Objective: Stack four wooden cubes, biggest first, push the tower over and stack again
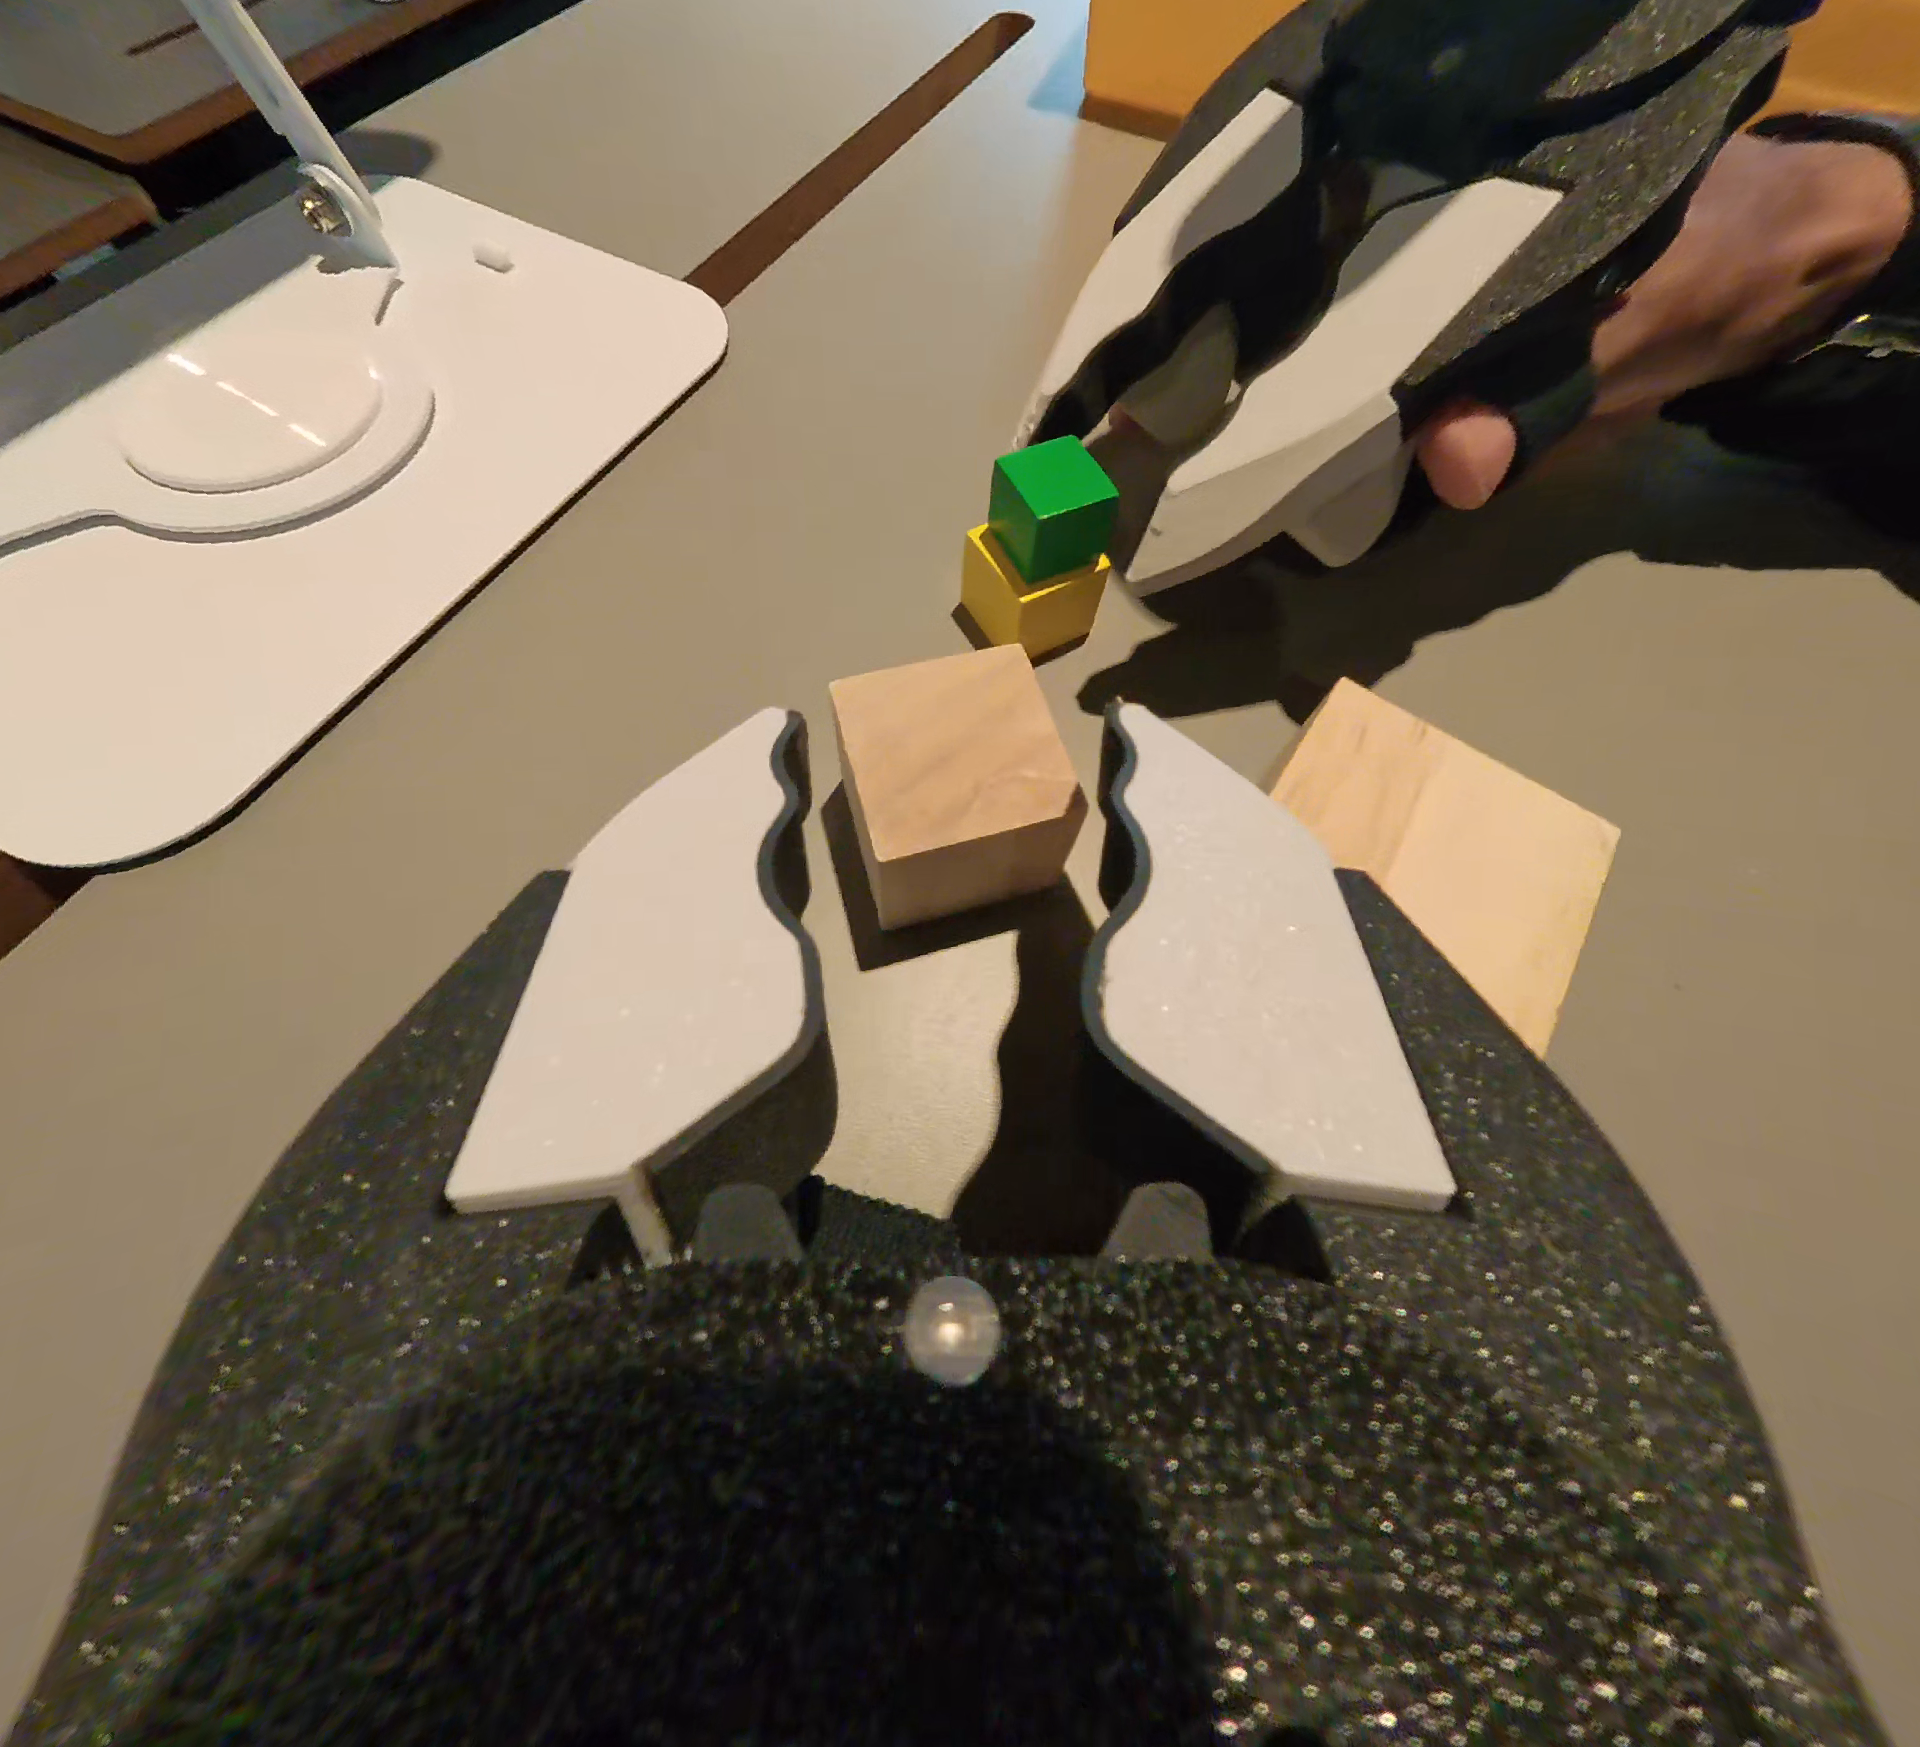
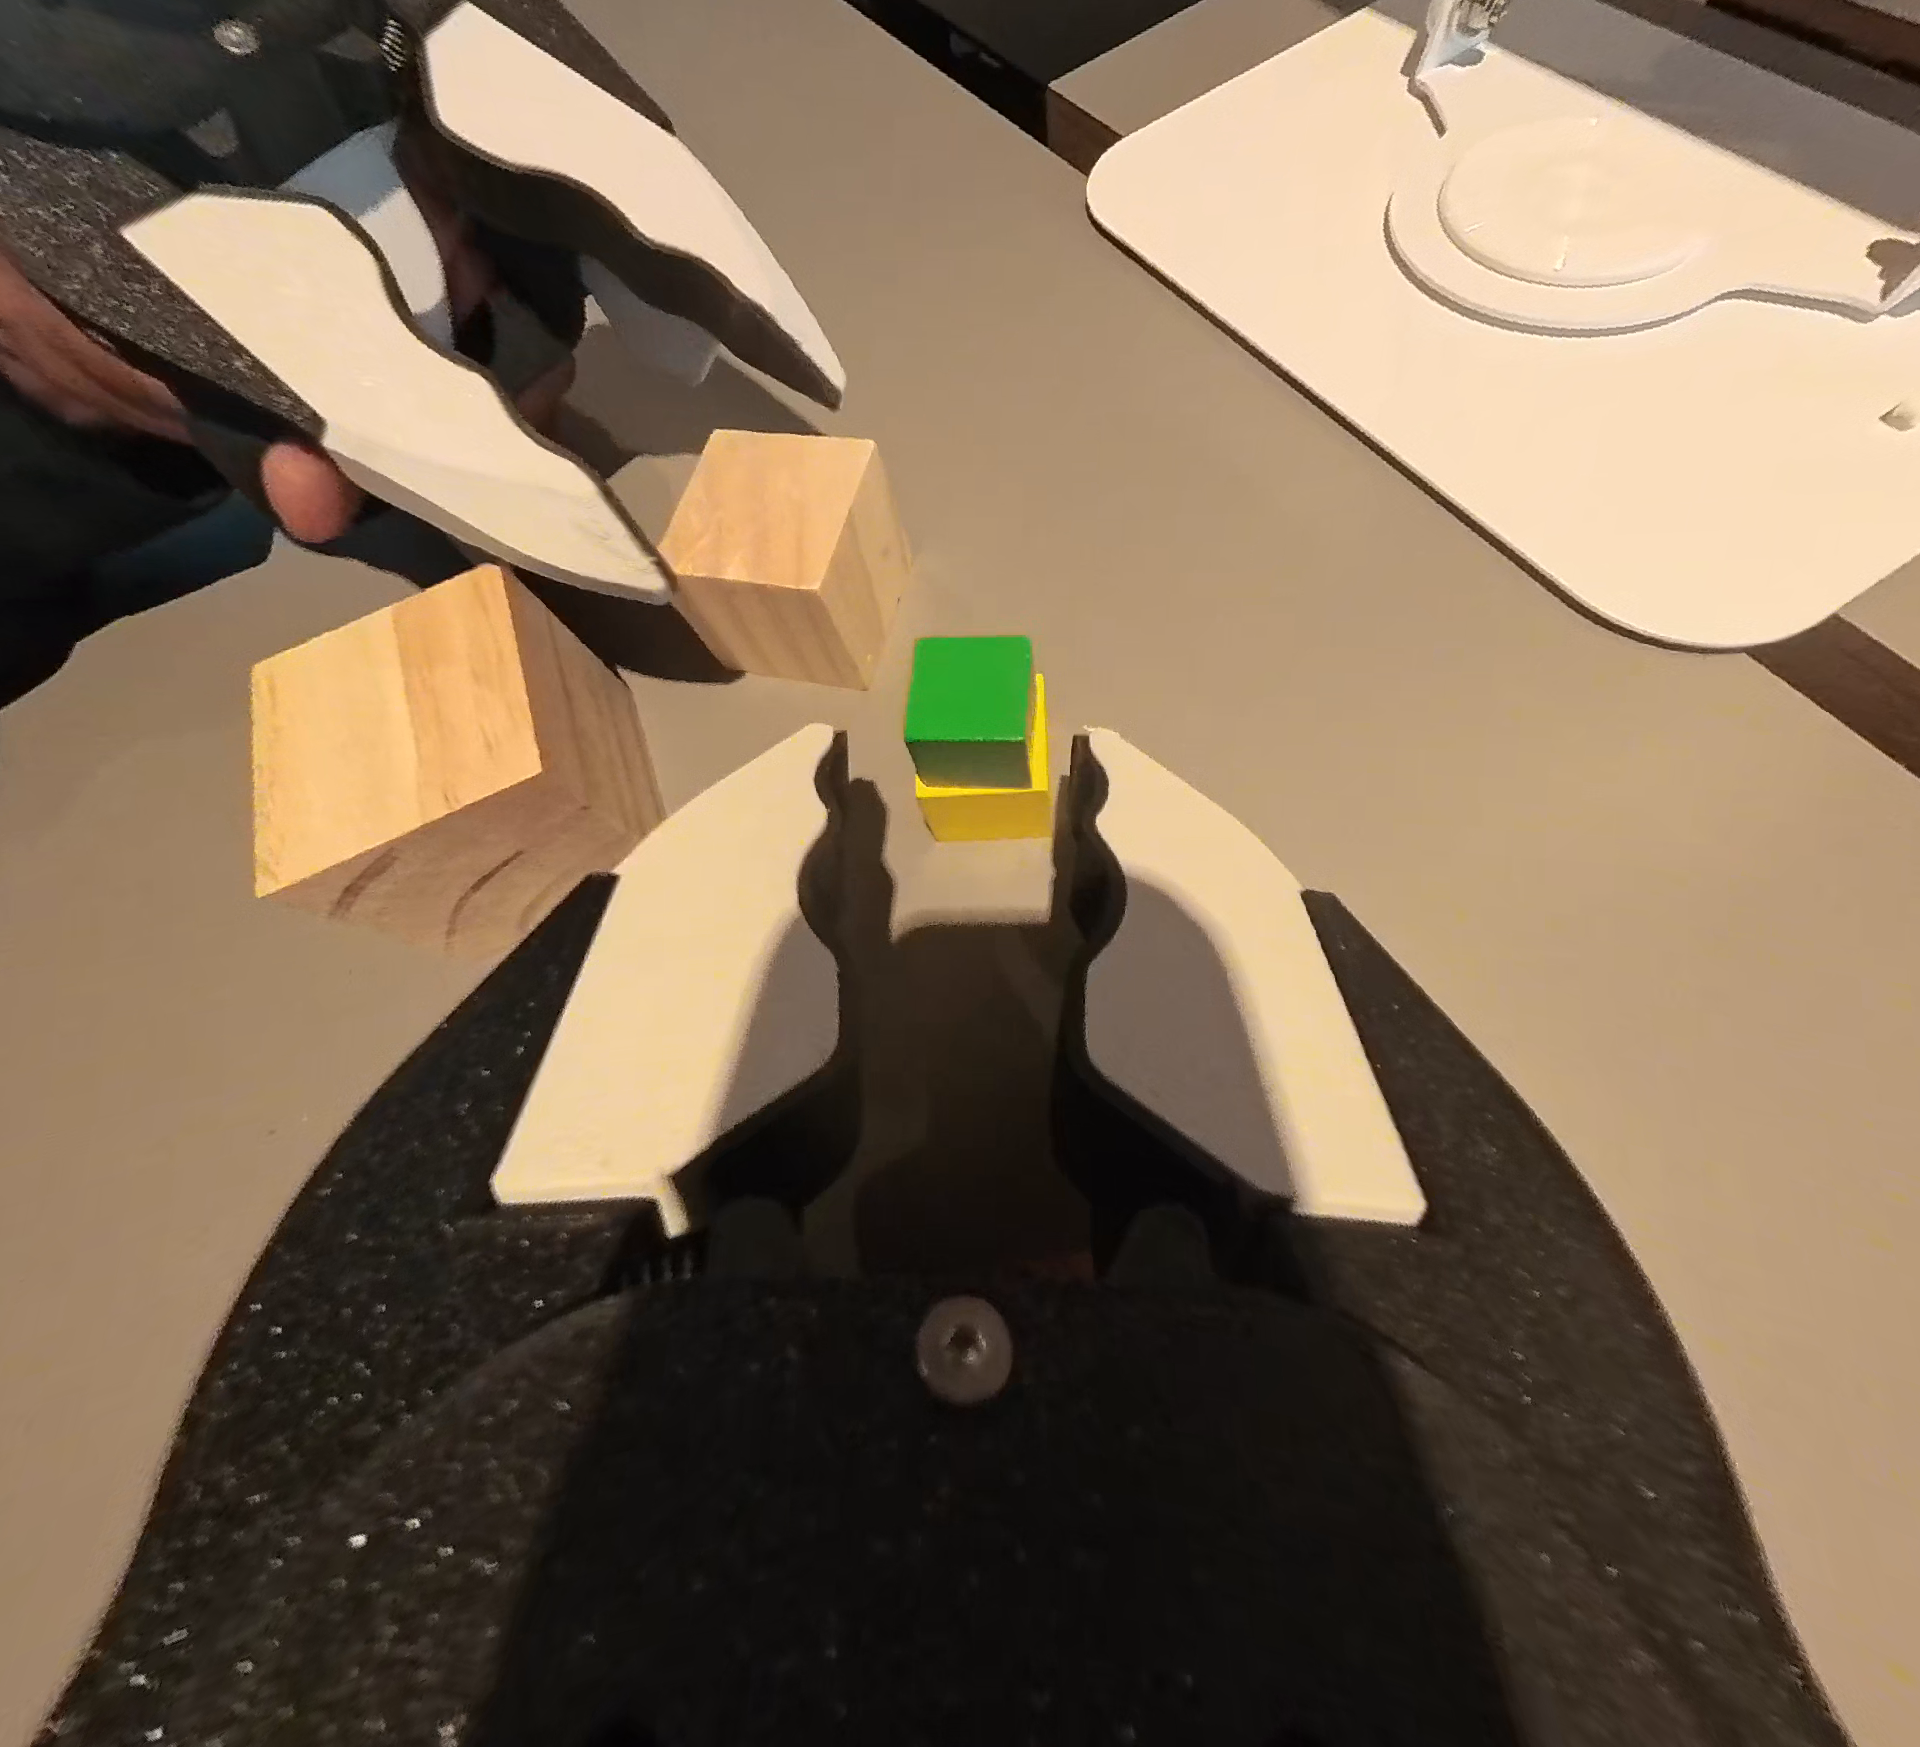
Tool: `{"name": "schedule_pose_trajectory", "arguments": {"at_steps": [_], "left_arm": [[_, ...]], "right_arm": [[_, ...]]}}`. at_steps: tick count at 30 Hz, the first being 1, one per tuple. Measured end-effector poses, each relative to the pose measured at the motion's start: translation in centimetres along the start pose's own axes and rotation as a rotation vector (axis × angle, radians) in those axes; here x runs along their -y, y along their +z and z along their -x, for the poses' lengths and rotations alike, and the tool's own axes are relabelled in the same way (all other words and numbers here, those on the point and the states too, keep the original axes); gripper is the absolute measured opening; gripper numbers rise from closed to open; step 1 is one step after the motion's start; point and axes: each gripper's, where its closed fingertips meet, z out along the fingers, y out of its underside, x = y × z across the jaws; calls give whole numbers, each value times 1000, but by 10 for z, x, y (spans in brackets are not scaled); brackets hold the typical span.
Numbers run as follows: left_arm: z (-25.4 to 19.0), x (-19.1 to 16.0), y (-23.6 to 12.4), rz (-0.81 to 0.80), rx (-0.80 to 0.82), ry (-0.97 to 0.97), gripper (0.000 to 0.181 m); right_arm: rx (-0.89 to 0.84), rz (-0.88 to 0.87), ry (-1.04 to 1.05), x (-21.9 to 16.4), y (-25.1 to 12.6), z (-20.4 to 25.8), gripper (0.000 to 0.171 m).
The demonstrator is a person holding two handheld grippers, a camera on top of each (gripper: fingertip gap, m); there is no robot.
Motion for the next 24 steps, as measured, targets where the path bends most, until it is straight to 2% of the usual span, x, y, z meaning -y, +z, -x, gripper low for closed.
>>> {"name": "schedule_pose_trajectory", "arguments": {"at_steps": [6, 20, 24], "left_arm": [[1, -9, 6, 72, 31, 17, 52], [1, -11, 5, 83, 4, -23, 52], [11, -10, 0, 59, 48, -53, 46]], "right_arm": [[-2, 13, -5, -1, 1, 0, 41], [34, -8, 28, 1, -1, 1, 39], [48, -14, 30, 2, -1, 2, 39]]}}
